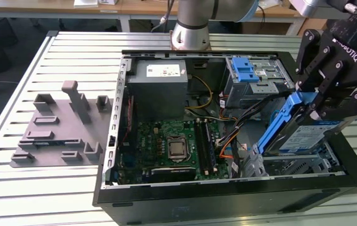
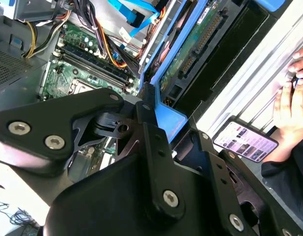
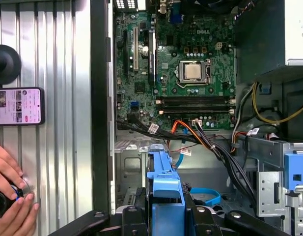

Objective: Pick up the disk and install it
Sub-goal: 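Insert the disk into the insertion slot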

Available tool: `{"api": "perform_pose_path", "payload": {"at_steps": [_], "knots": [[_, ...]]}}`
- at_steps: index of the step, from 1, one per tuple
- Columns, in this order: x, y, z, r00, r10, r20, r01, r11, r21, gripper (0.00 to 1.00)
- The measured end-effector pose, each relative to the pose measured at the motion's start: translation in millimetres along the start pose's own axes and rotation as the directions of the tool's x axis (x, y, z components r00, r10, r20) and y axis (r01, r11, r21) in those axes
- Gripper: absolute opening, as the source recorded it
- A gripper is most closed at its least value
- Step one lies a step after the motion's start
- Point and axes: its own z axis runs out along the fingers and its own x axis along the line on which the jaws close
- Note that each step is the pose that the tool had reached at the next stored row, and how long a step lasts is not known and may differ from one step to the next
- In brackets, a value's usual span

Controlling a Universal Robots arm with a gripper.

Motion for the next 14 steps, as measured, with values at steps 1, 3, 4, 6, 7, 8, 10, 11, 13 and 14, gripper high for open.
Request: {"api": "perform_pose_path", "payload": {"at_steps": [1,3,4,6,7,8,10,11,13,14], "knots": [[0.0,-0.1,1.0,1.0000,0.000,0.0000,0.000,1.0000,0.0001,0.38],[0.0,-0.1,3.3,1.0000,0.000,-0.0001,0.000,1.0000,0.0000,0.44],[0.1,-0.1,4.6,1.0000,0.000,-0.0003,0.000,1.0000,0.0000,0.44],[0.1,-0.1,8.0,1.0000,0.000,0.0001,0.000,1.0000,0.0000,0.44],[0.1,-0.1,9.9,1.0000,0.000,0.0000,0.000,1.0000,0.0000,0.44],[0.1,-0.1,11.8,1.0000,0.000,0.0000,0.000,1.0000,0.0000,0.44],[0.1,-0.2,15.4,1.0000,0.000,0.0000,0.000,1.0000,0.0000,0.42],[0.1,-0.2,17.1,1.0000,0.000,0.0000,0.000,1.0000,0.0000,0.42],[0.2,-0.3,19.9,1.0000,0.000,-0.0002,0.000,1.0000,0.0000,0.30],[0.2,-0.3,21.1,1.0000,0.000,-0.0002,0.000,1.0000,0.0001,0.30]]}}
